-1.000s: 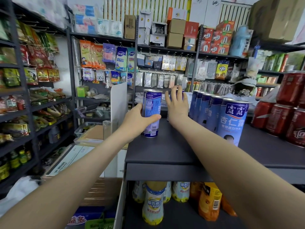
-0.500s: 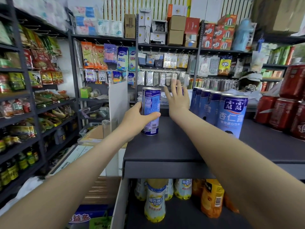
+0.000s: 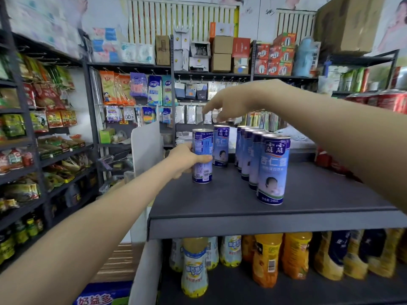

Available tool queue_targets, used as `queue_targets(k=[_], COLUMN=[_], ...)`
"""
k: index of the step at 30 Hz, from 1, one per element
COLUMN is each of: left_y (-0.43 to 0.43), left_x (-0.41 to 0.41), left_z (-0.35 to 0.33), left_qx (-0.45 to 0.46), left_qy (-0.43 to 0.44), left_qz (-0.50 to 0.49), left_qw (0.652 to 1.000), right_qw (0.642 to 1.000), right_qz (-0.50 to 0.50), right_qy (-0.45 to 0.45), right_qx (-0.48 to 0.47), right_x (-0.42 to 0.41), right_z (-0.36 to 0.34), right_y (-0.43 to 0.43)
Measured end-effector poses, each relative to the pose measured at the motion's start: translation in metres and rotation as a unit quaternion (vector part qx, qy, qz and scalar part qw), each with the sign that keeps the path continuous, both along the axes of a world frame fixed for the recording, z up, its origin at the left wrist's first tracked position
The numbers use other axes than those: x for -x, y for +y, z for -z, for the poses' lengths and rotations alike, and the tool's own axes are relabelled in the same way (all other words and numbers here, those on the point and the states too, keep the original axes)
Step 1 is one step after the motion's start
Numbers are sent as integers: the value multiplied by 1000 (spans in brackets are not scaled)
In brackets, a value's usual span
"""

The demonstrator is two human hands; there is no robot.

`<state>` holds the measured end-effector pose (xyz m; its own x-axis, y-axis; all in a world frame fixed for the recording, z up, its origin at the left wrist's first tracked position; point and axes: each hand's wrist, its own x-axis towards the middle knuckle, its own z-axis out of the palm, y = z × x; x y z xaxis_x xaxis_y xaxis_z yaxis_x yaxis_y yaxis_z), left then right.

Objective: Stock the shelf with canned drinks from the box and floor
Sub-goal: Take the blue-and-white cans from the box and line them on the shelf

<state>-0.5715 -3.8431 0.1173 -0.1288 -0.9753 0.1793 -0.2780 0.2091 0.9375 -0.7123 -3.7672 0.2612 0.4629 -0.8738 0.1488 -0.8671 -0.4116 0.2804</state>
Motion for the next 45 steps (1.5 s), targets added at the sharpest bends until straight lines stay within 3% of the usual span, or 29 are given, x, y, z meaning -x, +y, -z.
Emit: queue_targets(k=[5, 16, 25, 32, 40, 43, 45], left_y=[-13, -36, -54, -54, -62, -66, -64], left_x=[20, 64, 71, 67, 75, 66, 58], left_z=[6, 6, 8, 2, 3, -1, -4], left_qx=[45, 104, 109, 65, 122, 116, 93], left_qy=[-40, -109, -119, -80, -119, -124, -76], left_qz=[-44, -68, -81, -28, -161, -120, -58], left_qw=[997, 986, 984, 994, 972, 978, 991], right_qw=[993, 957, 968, 956, 975, 970, 968], right_qz=[22, 90, 100, 92, 76, 87, 85], right_qy=[-111, -226, -186, -249, -201, -220, -222], right_qx=[-30, -156, -136, -126, -62, -58, -83], right_x=[48, 69, 68, 71, 73, 80, 85], right_z=[7, 45, 47, 49, 42, 45, 47], right_y=[-2, -23, -31, -30, -17, -19, -22])
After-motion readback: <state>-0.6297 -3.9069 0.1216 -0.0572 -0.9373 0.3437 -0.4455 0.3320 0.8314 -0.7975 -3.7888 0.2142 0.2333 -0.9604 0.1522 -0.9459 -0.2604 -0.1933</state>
